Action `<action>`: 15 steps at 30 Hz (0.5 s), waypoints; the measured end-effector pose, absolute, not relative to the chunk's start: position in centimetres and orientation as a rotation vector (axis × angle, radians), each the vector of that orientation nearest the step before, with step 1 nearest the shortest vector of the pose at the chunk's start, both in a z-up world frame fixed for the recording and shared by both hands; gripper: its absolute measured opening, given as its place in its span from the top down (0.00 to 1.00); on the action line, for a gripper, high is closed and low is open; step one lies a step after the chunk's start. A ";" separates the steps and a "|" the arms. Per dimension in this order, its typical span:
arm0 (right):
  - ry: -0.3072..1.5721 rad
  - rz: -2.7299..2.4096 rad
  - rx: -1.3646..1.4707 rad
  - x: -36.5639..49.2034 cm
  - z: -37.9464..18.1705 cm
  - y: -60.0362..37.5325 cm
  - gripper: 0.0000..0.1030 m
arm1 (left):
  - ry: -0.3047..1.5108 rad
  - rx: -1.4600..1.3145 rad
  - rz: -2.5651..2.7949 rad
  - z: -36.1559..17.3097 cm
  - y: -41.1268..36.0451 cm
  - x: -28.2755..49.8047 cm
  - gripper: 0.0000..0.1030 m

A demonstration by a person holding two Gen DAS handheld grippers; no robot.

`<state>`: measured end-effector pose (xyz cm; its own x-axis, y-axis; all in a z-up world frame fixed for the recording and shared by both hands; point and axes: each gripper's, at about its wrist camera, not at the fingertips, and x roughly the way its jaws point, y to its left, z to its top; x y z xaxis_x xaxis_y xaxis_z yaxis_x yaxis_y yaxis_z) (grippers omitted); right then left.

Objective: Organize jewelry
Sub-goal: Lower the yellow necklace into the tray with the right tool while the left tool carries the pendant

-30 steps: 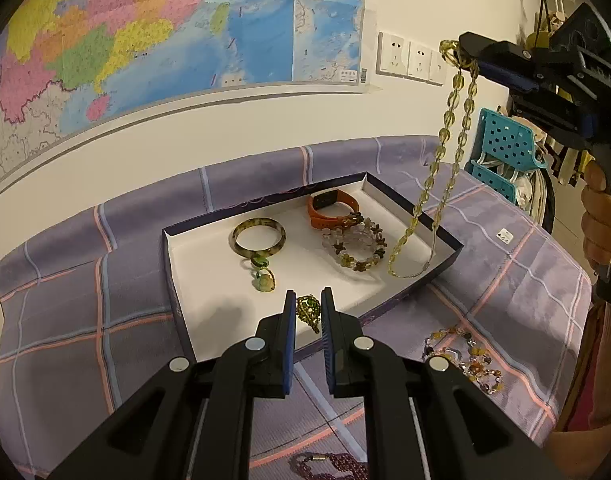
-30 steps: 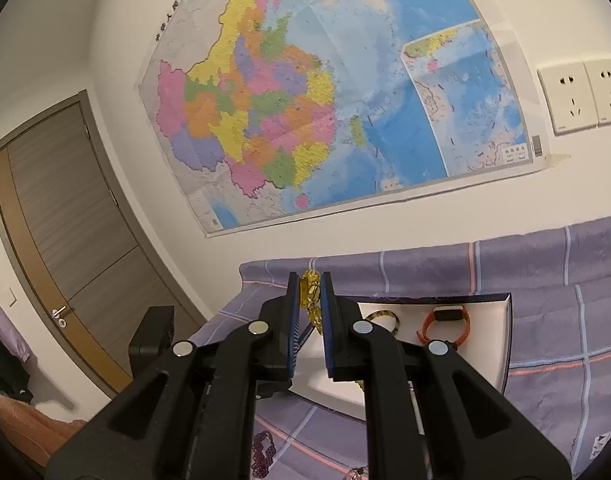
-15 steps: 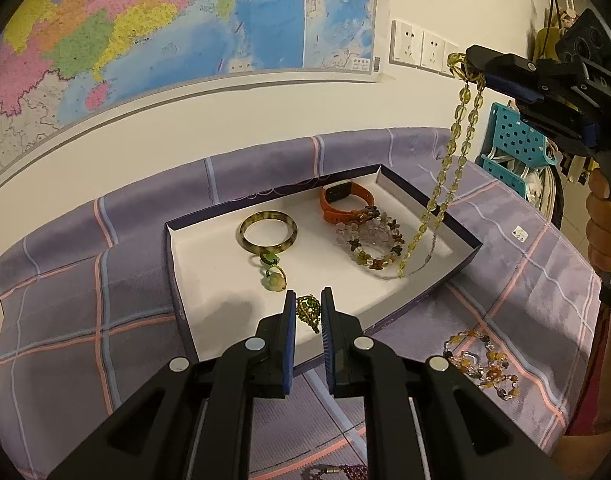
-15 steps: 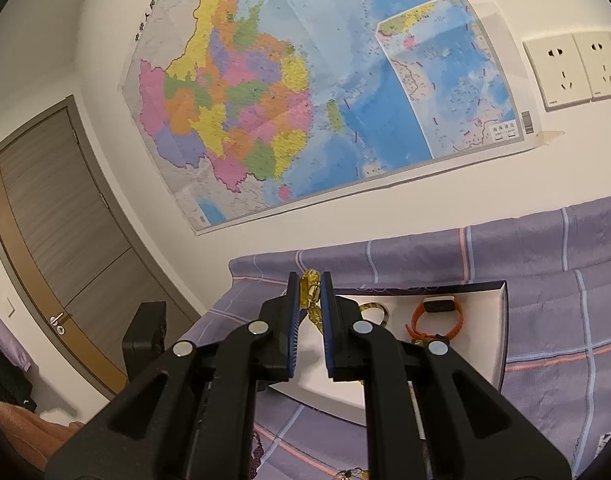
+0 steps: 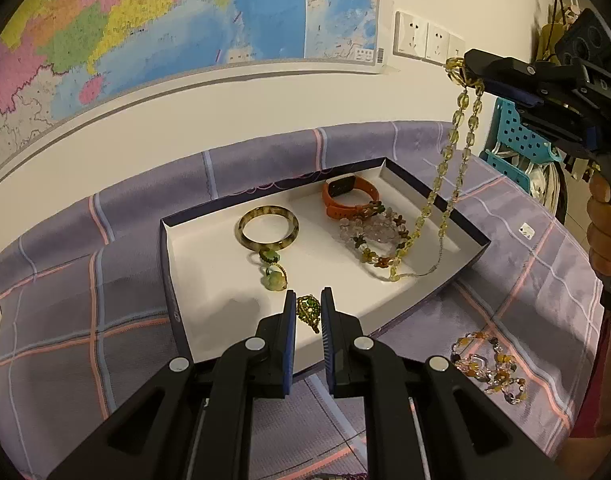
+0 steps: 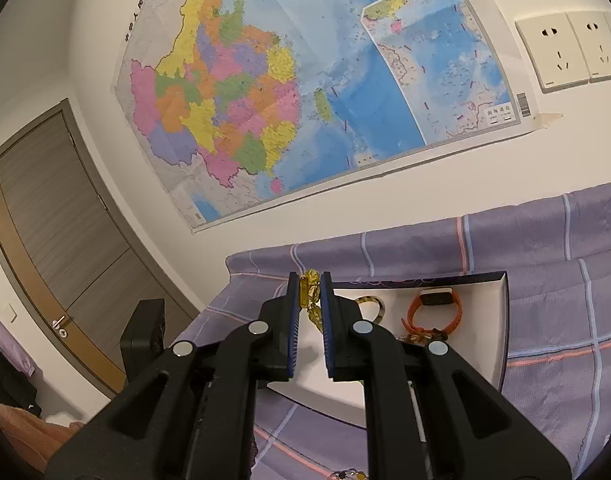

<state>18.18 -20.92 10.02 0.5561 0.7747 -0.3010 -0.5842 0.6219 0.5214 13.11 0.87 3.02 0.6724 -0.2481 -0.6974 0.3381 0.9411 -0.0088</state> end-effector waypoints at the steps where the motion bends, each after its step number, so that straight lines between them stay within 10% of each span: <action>1: 0.544 0.825 0.389 18.3 9.9 -20.9 0.90 | 0.769 0.125 -0.329 2.9 0.9 13.2 0.90; 15: 0.578 0.813 0.396 19.4 8.6 -20.9 0.90 | 0.802 0.124 -0.310 1.8 1.0 14.2 0.90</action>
